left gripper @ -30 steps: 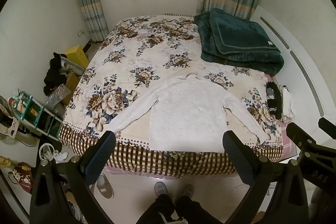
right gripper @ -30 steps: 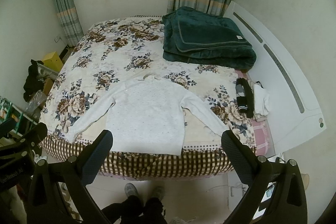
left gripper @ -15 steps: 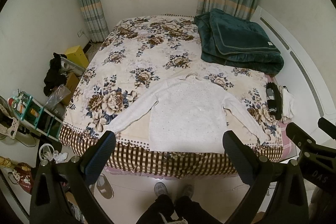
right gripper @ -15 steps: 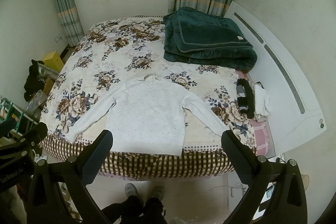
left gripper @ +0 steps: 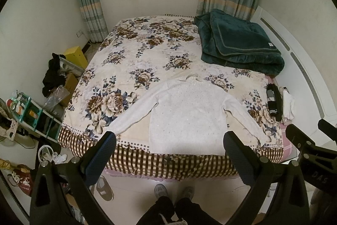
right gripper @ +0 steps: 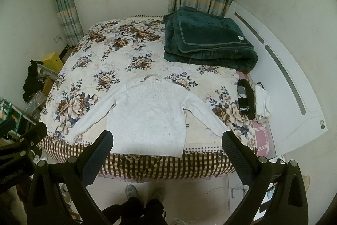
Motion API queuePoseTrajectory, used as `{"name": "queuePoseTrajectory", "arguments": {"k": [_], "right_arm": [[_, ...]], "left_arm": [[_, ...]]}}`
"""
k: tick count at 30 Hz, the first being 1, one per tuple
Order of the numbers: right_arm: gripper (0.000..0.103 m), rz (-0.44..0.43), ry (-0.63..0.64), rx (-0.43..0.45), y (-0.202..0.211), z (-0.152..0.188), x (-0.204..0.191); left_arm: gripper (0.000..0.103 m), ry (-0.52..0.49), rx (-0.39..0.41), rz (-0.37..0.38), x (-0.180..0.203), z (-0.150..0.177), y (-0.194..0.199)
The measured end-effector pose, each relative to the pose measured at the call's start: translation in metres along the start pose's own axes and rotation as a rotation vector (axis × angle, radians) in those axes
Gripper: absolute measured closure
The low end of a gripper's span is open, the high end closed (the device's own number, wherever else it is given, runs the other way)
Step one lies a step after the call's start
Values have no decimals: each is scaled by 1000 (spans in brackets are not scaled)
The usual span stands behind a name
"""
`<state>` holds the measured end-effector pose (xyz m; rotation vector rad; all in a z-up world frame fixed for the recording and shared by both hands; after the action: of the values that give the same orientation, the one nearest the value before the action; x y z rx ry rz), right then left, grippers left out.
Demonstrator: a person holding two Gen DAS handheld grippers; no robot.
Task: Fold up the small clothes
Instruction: 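Lower both tools toward the sweater, right tool toward its sleeve cuff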
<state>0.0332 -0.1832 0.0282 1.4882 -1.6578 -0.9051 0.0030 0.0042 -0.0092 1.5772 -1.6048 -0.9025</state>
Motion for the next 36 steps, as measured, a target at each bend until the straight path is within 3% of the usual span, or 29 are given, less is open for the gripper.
{"name": "queuePoseTrajectory", "arguments": {"k": [7,12,15,21,28,32,36], "right_arm": [[0,-17,-59,-17,-27,-18,13],[0,-23,-232,-82,-106,-7,65],[0,45,-344,-123,-172,1,119],[0,152,-590,-230,-301,41,252],[0,223,-865,-373,-486,123,422],[0,236,-992,-454,-574,177,487],[3,214,-1109,-493,-632,218,517]], "left_arm": [[0,-5,40,-37,15,-23,-10],[0,-35,144,-99,28,-41,-59],[0,-51,155,-124,34,-53,-106],[0,-65,53,-153,84,-73,-216],[0,-85,-83,-218,151,-66,-347],[0,-91,-184,-231,177,-54,-427],[0,-104,-267,-270,194,-37,-502]]}}
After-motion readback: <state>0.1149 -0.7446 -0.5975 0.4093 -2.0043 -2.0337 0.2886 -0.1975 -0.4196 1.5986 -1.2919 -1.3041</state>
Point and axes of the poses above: each gripper's, at about its wrist camera, not at the fingertips, and y roughly against the way its jaws point, x to its right, z to its underside, the point moved 1 cm from there along -y, roughly the way its jaws point, and after that the axes turned 2 degrees about -x, right-handed, at the moved point
